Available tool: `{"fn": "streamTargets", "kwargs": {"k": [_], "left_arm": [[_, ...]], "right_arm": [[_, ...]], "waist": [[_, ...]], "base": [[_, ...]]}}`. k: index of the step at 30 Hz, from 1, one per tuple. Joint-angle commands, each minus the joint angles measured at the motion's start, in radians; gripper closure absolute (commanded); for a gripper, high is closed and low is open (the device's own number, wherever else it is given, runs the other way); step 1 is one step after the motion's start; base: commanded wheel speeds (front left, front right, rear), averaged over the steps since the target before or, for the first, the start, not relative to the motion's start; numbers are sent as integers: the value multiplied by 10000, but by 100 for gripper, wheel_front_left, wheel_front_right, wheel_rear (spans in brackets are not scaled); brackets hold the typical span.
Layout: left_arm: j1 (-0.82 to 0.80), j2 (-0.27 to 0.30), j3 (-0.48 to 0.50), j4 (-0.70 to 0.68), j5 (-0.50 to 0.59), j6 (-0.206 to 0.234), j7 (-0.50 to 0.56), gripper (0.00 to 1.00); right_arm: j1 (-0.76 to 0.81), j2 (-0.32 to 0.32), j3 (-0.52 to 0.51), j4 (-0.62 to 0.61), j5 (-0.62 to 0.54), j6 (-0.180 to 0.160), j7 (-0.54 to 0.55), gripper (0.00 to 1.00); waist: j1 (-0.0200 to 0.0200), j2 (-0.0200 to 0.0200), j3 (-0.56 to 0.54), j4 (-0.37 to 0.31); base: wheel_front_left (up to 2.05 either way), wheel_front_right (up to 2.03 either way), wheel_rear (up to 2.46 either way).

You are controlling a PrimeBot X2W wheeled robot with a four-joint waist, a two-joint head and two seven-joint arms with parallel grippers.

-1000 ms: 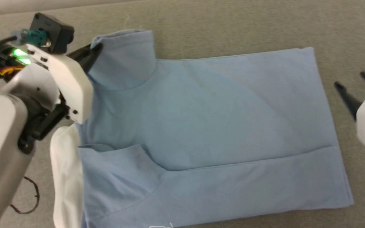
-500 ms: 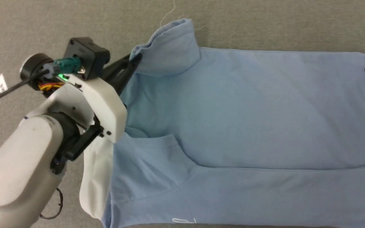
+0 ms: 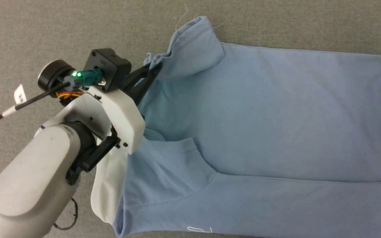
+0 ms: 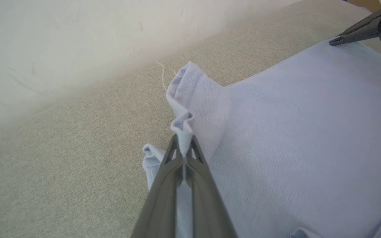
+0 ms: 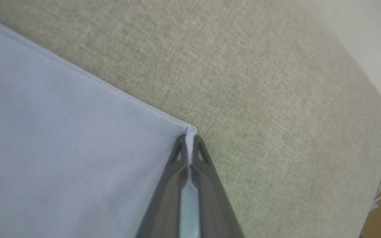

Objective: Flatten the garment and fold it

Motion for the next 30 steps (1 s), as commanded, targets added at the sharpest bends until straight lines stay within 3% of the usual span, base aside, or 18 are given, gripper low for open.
{"fn": "streamTargets", "kwargs": {"k": [1, 9, 16, 23, 30], "left_arm": [[152, -29, 50, 126, 87, 143, -206, 100], [1162, -20, 453, 508, -69, 745, -1101, 100], [2523, 261, 832, 343, -397, 1302, -1584, 100], [4327, 815, 1205, -530, -749, 2003, -1715, 100], [5995, 1261, 1175, -1097, -1069, 2353, -1642, 100]], "right_arm": [[289, 169, 309, 460, 9, -4, -307, 100], [432, 688, -403, 967, 349, -4, -2654, 100], [1719, 607, -926, 721, 548, -4, -4070, 100], [3863, 637, -1914, -431, 492, -4, -4830, 100], [6048, 792, -2973, -1723, 100, -4, -4574, 100]], "waist": [[0, 0, -198, -103], [0, 0, -1414, -537], [0, 0, -2696, -838], [0, 0, -3541, -965], [0, 0, -3744, -960]], "base": [[0, 0, 0], [0, 0, 0], [0, 0, 0], [0, 0, 0], [0, 0, 0]]}}
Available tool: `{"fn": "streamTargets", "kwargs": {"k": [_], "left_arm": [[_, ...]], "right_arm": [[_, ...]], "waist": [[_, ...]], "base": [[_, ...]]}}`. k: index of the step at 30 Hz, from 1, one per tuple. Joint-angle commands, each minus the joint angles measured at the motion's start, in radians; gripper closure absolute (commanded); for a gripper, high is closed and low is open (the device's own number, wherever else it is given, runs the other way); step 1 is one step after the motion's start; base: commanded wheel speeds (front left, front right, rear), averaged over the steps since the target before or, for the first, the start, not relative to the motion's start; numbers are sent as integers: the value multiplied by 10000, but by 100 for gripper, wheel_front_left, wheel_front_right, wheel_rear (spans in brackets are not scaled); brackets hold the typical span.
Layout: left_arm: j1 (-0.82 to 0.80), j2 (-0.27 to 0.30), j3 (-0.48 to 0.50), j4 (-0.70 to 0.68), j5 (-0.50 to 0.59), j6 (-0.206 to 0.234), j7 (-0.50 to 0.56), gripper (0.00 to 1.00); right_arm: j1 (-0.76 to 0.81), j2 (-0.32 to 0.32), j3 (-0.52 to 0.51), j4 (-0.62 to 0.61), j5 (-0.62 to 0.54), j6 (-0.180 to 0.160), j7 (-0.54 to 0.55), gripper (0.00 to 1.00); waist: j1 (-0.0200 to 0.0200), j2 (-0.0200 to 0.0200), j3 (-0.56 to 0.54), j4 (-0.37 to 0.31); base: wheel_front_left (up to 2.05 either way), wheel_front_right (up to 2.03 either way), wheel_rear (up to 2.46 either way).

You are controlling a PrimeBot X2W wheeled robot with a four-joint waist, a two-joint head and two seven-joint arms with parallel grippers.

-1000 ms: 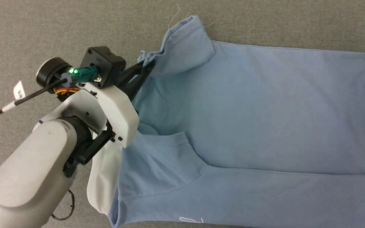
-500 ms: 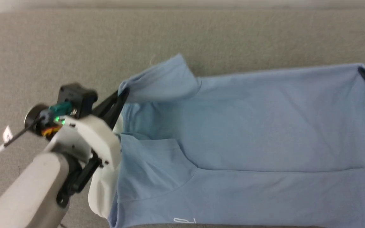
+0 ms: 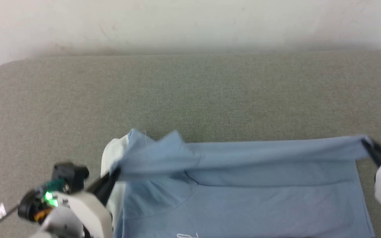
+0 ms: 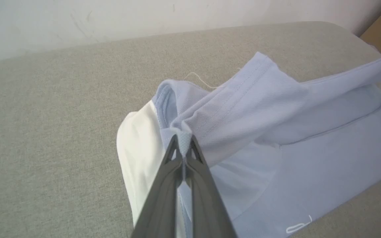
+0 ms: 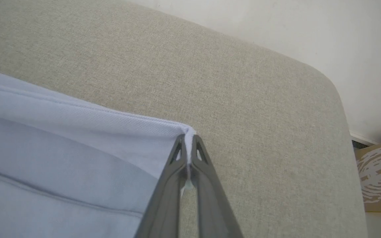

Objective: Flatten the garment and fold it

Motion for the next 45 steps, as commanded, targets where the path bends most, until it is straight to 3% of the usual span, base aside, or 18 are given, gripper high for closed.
{"fn": "streamTargets", "kwargs": {"k": [1, 9, 20, 21, 22, 23, 31, 36, 40, 45], "left_arm": [[312, 118, -46, -30, -33, 74, 32, 100], [960, 150, -896, 751, -73, -544, 215, 100], [128, -477, -1504, 2796, 450, -1279, -379, 100], [86, -540, -1513, 2948, 456, -1313, -472, 95], [53, -584, -1523, 3093, 484, -1330, -562, 26], [36, -629, -1524, 3229, 505, -1333, -661, 0], [134, -1014, -1213, 3645, 401, -1342, -1992, 0], [392, -1373, -489, 3571, 152, -963, -3458, 0], [590, -1873, 245, 3470, 82, -503, -4737, 0], [827, -3044, 1711, 2890, 582, -263, -5067, 0]], "right_arm": [[410, 142, -191, -195, -59, -13, 111, 100], [2192, 282, -444, -1091, -577, -13, 1137, 100], [2428, 92, 54, -1107, -1345, -13, 1753, 100], [2408, 101, 91, -1074, -1355, -13, 1727, 90], [2379, 125, 83, -1046, -1355, -13, 1643, 44], [2361, 186, 13, -979, -1297, -13, 1608, 0], [2441, 587, -885, -1527, -508, -13, 1493, 0], [2787, 1143, -1956, -2393, -133, -13, 1549, 0], [3163, 2008, -3047, -2687, -411, -13, 1602, 0], [3592, 3415, -4269, -2549, -1098, -13, 1651, 0]], "waist": [[4, 0, -116, -60], [4, 0, 51, 25], [4, 0, 239, 26], [4, 0, 206, 29], [4, 0, 168, 30], [4, 0, 111, 30], [4, 0, -507, 35], [4, 0, -810, 51], [4, 0, -908, 65], [4, 0, -867, 138]], "base": [[0, 0, 0], [0, 0, 0], [0, 0, 0], [0, 0, 0], [0, 0, 0], [0, 0, 0], [0, 0, 0], [0, 0, 0], [0, 0, 0], [0, 0, 0]]}}
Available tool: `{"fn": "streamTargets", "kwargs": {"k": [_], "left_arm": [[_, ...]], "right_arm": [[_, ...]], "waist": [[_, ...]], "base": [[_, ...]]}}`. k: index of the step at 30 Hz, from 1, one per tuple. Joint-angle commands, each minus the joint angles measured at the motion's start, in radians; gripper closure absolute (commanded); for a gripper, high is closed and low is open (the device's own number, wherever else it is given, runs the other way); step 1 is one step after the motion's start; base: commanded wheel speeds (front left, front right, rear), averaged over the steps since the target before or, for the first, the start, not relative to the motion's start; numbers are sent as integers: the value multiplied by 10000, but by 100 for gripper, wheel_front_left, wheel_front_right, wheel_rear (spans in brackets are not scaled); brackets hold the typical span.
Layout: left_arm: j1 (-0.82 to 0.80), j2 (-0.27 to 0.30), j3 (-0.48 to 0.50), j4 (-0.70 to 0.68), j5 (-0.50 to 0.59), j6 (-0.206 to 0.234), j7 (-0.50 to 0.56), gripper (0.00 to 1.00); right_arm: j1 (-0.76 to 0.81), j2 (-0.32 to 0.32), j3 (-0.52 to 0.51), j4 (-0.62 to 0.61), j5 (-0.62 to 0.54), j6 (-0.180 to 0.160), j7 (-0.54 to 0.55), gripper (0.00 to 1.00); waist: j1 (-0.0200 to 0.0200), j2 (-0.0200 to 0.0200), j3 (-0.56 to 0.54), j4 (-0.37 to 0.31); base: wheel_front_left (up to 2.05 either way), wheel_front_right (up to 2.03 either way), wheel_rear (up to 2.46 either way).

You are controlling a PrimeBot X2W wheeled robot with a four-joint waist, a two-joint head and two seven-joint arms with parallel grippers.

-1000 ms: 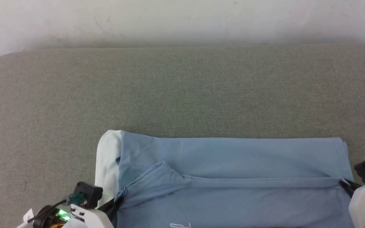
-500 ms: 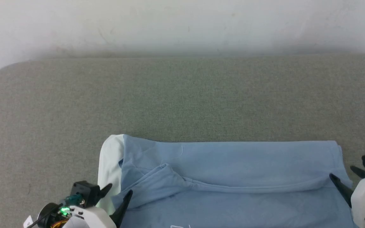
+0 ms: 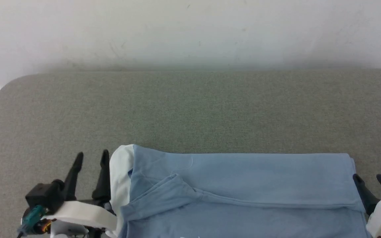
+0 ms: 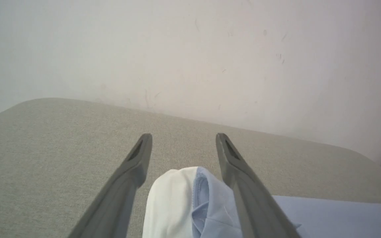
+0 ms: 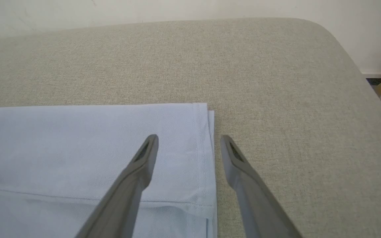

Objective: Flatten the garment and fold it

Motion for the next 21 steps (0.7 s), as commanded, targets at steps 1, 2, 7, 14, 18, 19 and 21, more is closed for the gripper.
{"fn": "streamTargets", "kwargs": {"k": [1, 2, 7, 14, 18, 19, 21], "left_arm": [[189, -422, 599, -352, 549, -36, -51, 0], [310, -685, 958, -521, 850, -116, -53, 0], [755, -1851, 2554, -1131, 2453, -688, -56, 0], [990, -2750, 3303, -1058, 3937, -1749, -57, 0], [948, -3040, 3558, -1004, 4430, -2183, -58, 0], [931, -3095, 3597, -997, 4532, -2263, -58, 0], [895, -3187, 3659, -975, 4711, -2392, -58, 0]], "right_arm": [[150, 493, -421, 62, -226, -9, 24, 0], [178, 769, -663, 102, -364, -9, 22, 0], [240, 1897, -1742, 499, -1052, -9, 22, 0], [96, 2695, -2420, 1440, -1541, -9, 331, 0], [-2, 2889, -2496, 1995, -1645, -9, 438, 0], [-27, 2925, -2491, 2114, -1633, -9, 453, 0], [-86, 2973, -2431, 2385, -1603, -9, 494, 0]], "waist": [[0, 0, 49, 33], [0, 0, 74, 37], [0, 0, 149, 146], [0, 0, 312, 297], [0, 0, 472, 402], [0, 0, 513, 429], [0, 0, 601, 478]], "base": [[0, 0, 0], [0, 0, 0], [0, 0, 0], [0, 0, 0], [0, 0, 0], [0, 0, 0], [0, 0, 0]]}}
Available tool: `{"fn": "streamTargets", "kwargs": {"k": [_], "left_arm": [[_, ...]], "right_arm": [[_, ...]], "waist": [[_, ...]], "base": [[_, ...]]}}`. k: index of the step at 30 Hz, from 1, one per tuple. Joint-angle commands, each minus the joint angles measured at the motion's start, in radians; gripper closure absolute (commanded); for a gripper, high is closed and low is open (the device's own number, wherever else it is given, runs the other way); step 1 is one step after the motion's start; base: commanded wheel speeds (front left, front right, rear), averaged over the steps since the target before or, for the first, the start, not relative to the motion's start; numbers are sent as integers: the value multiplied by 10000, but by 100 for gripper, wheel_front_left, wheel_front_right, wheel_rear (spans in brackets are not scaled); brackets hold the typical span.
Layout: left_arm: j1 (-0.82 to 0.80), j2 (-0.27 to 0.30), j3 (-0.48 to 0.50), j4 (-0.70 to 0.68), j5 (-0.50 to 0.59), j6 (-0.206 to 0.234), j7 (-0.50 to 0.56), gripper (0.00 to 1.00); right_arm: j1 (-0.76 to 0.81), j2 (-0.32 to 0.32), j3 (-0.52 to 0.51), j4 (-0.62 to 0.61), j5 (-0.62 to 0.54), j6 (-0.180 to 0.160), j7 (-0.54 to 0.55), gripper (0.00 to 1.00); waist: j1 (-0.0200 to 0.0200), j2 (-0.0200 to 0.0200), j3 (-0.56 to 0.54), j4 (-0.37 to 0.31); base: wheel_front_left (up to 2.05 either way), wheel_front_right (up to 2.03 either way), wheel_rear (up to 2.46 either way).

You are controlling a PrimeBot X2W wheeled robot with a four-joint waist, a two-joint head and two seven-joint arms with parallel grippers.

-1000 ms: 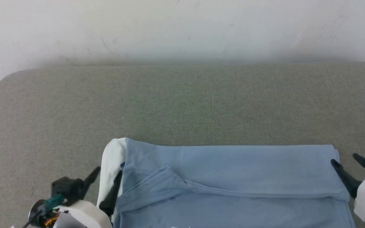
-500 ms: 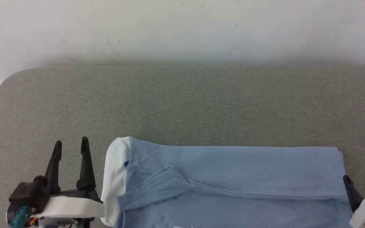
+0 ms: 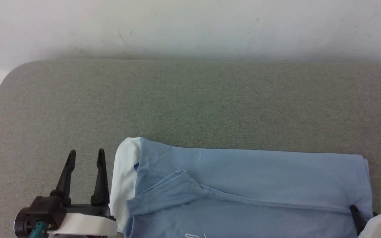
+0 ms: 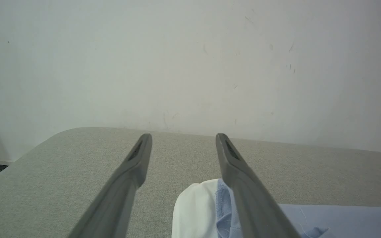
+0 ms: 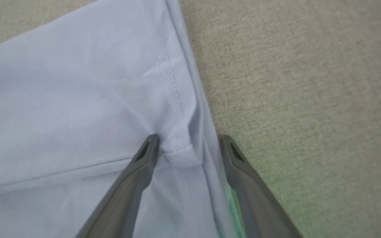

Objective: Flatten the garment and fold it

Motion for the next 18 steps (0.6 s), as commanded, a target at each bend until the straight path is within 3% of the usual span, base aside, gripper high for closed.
{"fn": "streamTargets", "kwargs": {"k": [1, 5, 6, 7, 8, 18], "left_arm": [[-39, -100, 70, 29, 220, -154, -46, 0], [-95, -223, 135, 56, 427, -331, -47, 0], [-101, -245, 151, 70, 462, -363, -47, 0], [-105, -266, 171, 86, 489, -392, -47, 0], [-114, -285, 187, 105, 512, -420, -47, 0], [-24, -387, 337, 350, 640, -595, -47, 0]], "right_arm": [[-71, 143, 167, 351, -17, -9, 113, 0], [-49, 191, 646, 634, 191, -9, 249, 0], [-32, 198, 759, 668, 244, -9, 265, 64], [-28, 203, 838, 699, 284, -9, 248, 96], [-24, 205, 899, 726, 304, -9, 218, 100], [-312, -412, 428, 552, 12, -9, -697, 100]], "waist": [[1, 0, 143, 96], [1, 0, 235, 167], [1, 0, 243, 181], [1, 0, 250, 188], [1, 0, 249, 197], [1, 0, -164, 34]], "base": [[0, 0, 0], [0, 0, 0], [0, 0, 0], [0, 0, 0], [0, 0, 0], [0, 0, 0]]}}
